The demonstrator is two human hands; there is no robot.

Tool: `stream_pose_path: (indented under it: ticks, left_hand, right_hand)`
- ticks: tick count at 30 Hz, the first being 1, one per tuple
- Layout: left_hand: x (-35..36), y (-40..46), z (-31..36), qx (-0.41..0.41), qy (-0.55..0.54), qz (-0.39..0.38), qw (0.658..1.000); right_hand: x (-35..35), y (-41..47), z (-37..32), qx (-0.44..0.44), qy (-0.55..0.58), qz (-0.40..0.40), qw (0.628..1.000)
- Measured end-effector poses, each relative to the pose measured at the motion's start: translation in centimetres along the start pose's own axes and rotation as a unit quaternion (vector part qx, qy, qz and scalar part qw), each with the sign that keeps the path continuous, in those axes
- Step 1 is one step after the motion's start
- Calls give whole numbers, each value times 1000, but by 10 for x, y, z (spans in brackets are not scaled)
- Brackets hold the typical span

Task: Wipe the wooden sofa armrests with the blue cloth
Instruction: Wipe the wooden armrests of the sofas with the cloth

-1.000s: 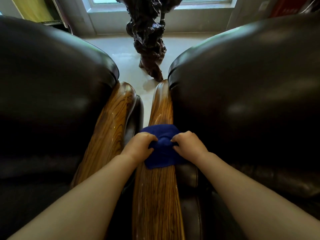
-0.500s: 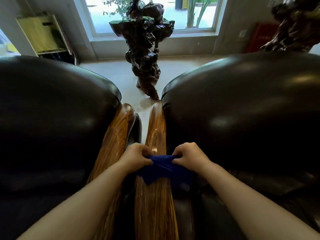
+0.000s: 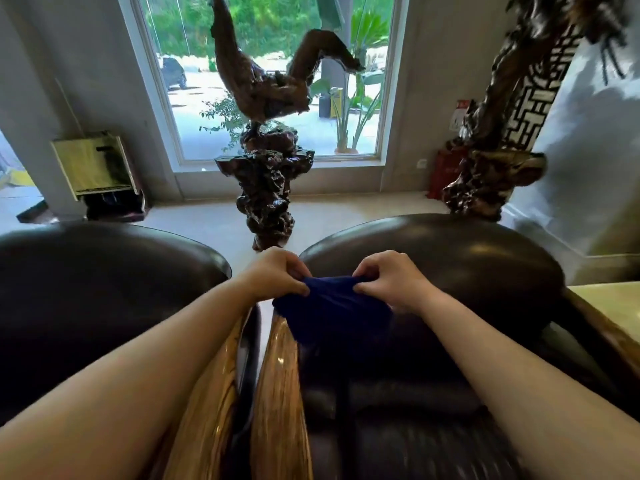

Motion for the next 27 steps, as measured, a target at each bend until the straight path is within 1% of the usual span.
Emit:
stream_pose_path:
  ticks: [3,7,10,13,16,19,23,27]
  left_hand:
    - [2,-27,58,32,-5,6,999]
    - [30,-60,143,79,13,29,996]
    - [74,-83,208,111,33,25,993]
    - [129,-104,263,126,44,14,991]
    - [191,-124,320,134,30,-13,990]
    - [243,-137,375,154,17,-28,988]
    - [298,-140,440,186,8,-54,981]
    - [346,-120,492,216,17,-72,974]
  right_hand:
    - [-59,-38,-14,-4,-4,25,1000]
    - [-134,-107,-9,-1,-24,60,998]
    - [-183,-167,9,-2,-34,67,997]
    - [-230,-228,34,1,-55,80,995]
    - [-278,-293,63,15,-71,81,994]
    - [-321,-345,92,30,-100,63,993]
    - [-373,-396,134,59,-109,82,989]
    - [-410,-427,180,78,-109,97,986]
Point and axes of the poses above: each hand's wrist, its own y-axis towards the middle knuckle, its own x-axis out of the palm, z = x × y, the point moved 9 cm from there along y, towards the middle knuckle, and after that the axes turned 9 degrees about -x, right-handed, at the moved point
